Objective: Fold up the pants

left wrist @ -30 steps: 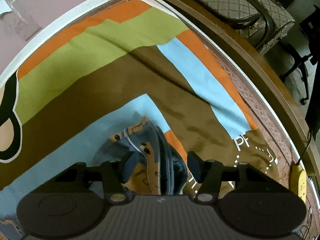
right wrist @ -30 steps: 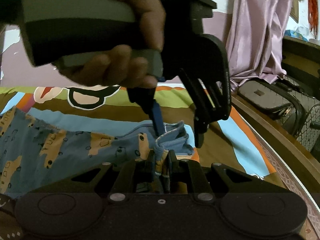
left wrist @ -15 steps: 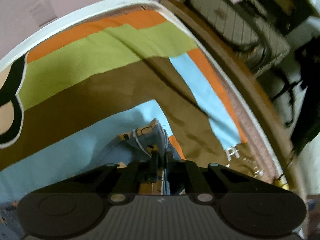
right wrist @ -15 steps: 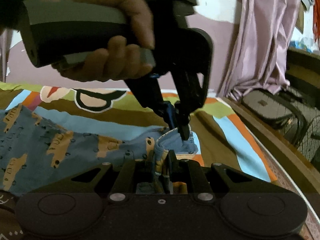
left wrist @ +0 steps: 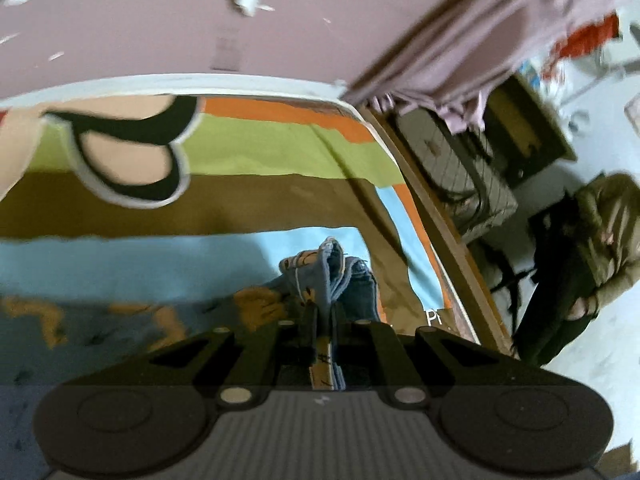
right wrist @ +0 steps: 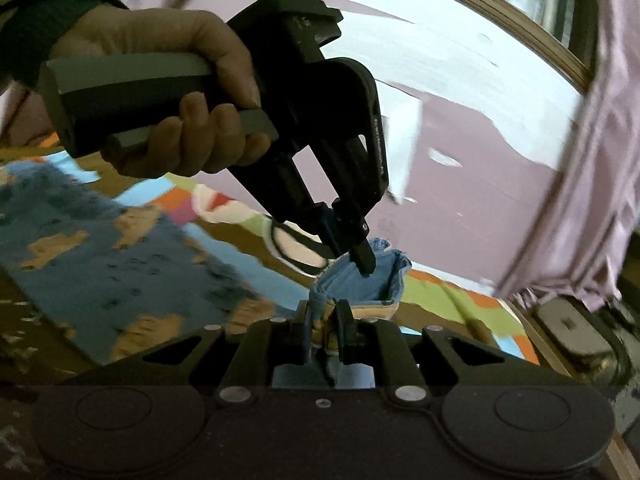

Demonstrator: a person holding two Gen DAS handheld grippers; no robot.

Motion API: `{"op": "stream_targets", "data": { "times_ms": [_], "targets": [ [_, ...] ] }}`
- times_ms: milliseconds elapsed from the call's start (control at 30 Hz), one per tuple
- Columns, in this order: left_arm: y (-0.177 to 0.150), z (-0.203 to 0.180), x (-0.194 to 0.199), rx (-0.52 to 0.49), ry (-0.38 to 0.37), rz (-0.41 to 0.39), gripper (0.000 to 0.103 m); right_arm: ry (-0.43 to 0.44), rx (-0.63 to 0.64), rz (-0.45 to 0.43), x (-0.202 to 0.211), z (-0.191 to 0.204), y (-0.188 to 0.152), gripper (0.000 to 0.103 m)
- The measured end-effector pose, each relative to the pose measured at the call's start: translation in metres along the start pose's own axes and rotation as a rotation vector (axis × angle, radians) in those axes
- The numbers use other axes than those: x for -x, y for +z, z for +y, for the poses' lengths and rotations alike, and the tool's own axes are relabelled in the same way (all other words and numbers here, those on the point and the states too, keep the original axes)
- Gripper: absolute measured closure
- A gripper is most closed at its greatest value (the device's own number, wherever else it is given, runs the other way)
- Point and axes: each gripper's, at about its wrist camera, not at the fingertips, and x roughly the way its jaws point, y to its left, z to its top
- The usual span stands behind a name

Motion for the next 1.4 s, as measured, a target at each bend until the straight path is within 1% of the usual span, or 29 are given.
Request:
{"op": "stream_targets", "data": {
  "times_ms": [133,167,200,233,367,433,467,500,533,567,600,633,700,767,867,967,1033,1100,1200,1333,1367,1400],
  "targets": [
    [-0.017,0.037,0.025,0.068,-0.006,-0.047,0.096,0.078,0.051,0.005,0.004,0.032,0.006,0.09],
    [-0.023,0.047,0.03,0.089,-0.006,-0.053,0.096,0.102,0.063,0.01,0.005,0.041,0.006,0.091],
    [-0.03,0.059,0.034,0.114,-0.003,-0.061,0.096,0.129,0.078,0.014,0.005,0.049,0.006,0.101],
    [-0.034,0.068,0.035,0.13,0.001,-0.065,0.096,0.151,0.095,0.018,0.005,0.056,0.006,0.103],
    [-0.05,0.1,0.037,0.179,0.019,-0.079,0.096,0.198,0.156,0.032,0.002,0.079,0.001,0.102],
    [-0.054,0.113,0.035,0.212,0.012,-0.086,0.096,0.189,0.171,0.039,-0.001,0.083,-0.002,0.098],
    [-0.055,0.119,0.035,0.229,0.003,-0.085,0.096,0.178,0.173,0.039,-0.002,0.083,-0.002,0.089],
    [-0.057,0.123,0.034,0.239,-0.002,-0.082,0.094,0.167,0.17,0.043,-0.005,0.081,-0.003,0.083],
    [-0.057,0.125,0.033,0.247,-0.001,-0.079,0.093,0.165,0.162,0.053,-0.007,0.079,-0.005,0.081],
    [-0.057,0.127,0.032,0.251,0.001,-0.073,0.092,0.168,0.149,0.067,-0.011,0.077,-0.006,0.077],
    [-0.056,0.127,0.03,0.253,0.002,-0.07,0.089,0.173,0.142,0.077,-0.014,0.076,-0.008,0.071],
    [-0.055,0.127,0.028,0.255,0.001,-0.063,0.085,0.177,0.141,0.085,-0.017,0.076,-0.009,0.068],
    [-0.057,0.129,0.028,0.267,-0.009,-0.048,0.061,0.19,0.151,0.094,-0.024,0.079,-0.012,0.062],
    [-0.058,0.131,0.028,0.279,-0.029,-0.041,0.054,0.202,0.157,0.099,-0.03,0.083,-0.012,0.061],
    [-0.059,0.129,0.025,0.279,-0.026,-0.015,0.056,0.207,0.158,0.096,-0.034,0.089,-0.012,0.06],
    [-0.059,0.126,0.022,0.31,-0.023,0.033,0.068,0.204,0.164,0.099,-0.041,0.093,-0.012,0.059],
    [-0.059,0.126,0.021,0.334,-0.019,0.046,0.069,0.202,0.165,0.107,-0.044,0.095,-0.012,0.06],
    [-0.06,0.128,0.021,0.362,-0.025,0.051,0.069,0.196,0.17,0.111,-0.046,0.098,-0.013,0.063],
    [-0.059,0.13,0.021,0.361,-0.015,0.05,0.069,0.187,0.166,0.111,-0.047,0.099,-0.013,0.068],
    [-0.06,0.131,0.021,0.378,-0.022,0.054,0.069,0.184,0.16,0.104,-0.044,0.098,-0.013,0.069],
    [-0.06,0.131,0.02,0.388,-0.026,0.056,0.069,0.184,0.156,0.102,-0.042,0.097,-0.013,0.069],
    [-0.06,0.133,0.022,0.397,-0.032,0.061,0.073,0.184,0.154,0.101,-0.041,0.096,-0.013,0.069]
  ]
}}
